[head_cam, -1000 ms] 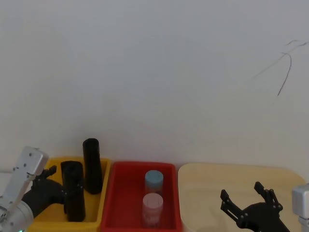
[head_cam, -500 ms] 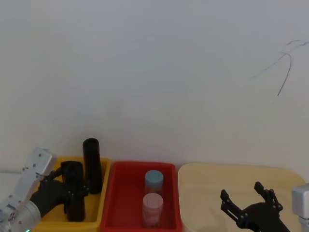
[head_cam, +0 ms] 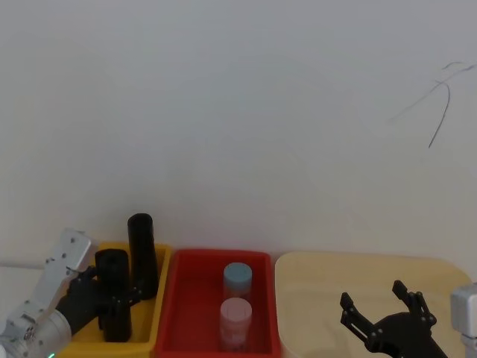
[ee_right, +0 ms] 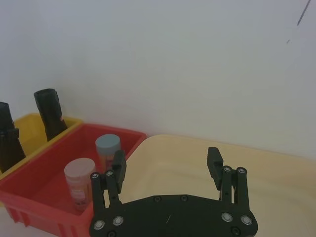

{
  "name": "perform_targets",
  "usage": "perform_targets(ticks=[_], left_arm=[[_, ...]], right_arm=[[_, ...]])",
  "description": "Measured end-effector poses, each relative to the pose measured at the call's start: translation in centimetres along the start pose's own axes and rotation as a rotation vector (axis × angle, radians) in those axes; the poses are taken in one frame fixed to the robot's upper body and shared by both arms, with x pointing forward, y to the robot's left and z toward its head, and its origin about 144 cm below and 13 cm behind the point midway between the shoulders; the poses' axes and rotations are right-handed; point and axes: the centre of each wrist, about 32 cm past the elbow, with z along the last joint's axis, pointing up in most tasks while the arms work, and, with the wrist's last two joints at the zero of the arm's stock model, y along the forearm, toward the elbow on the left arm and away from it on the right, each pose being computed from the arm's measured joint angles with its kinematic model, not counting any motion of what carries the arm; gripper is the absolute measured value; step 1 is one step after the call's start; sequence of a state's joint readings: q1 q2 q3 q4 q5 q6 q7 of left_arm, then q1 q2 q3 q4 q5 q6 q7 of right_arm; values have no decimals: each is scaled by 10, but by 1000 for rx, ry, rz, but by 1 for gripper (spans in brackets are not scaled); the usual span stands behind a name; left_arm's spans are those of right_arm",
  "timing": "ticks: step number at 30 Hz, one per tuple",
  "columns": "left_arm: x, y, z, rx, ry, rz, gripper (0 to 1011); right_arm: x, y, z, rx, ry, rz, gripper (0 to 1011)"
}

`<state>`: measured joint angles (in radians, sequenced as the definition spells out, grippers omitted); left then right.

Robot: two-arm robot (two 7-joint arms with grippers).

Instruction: Pick up the garbage bag with the one hand and transfer it to the other hand.

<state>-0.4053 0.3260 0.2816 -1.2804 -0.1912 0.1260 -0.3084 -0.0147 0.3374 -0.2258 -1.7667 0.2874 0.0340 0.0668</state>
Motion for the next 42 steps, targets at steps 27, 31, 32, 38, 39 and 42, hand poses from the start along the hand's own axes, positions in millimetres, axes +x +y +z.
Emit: perform_targets(ticks=[27,31,32,38,39,42], left_arm=[[-1,0,2,-4,-8,-16,463],[1,4,7,-26,-8,-31,463],[1,6,9,-38,-10,-38,463],[5,12,22,-92,-17,-66,463],[6,14,27,-110,-22,-75,463],[8,17,34,-139,-27,-88,463]], right_arm=[[0,0,0,0,0,0,1001],[0,0,0,0,0,0,1001],[0,0,0,0,0,0,1001],[0,0,0,0,0,0,1001],[0,0,0,0,0,0,1001],[0,0,0,0,0,0,1001]])
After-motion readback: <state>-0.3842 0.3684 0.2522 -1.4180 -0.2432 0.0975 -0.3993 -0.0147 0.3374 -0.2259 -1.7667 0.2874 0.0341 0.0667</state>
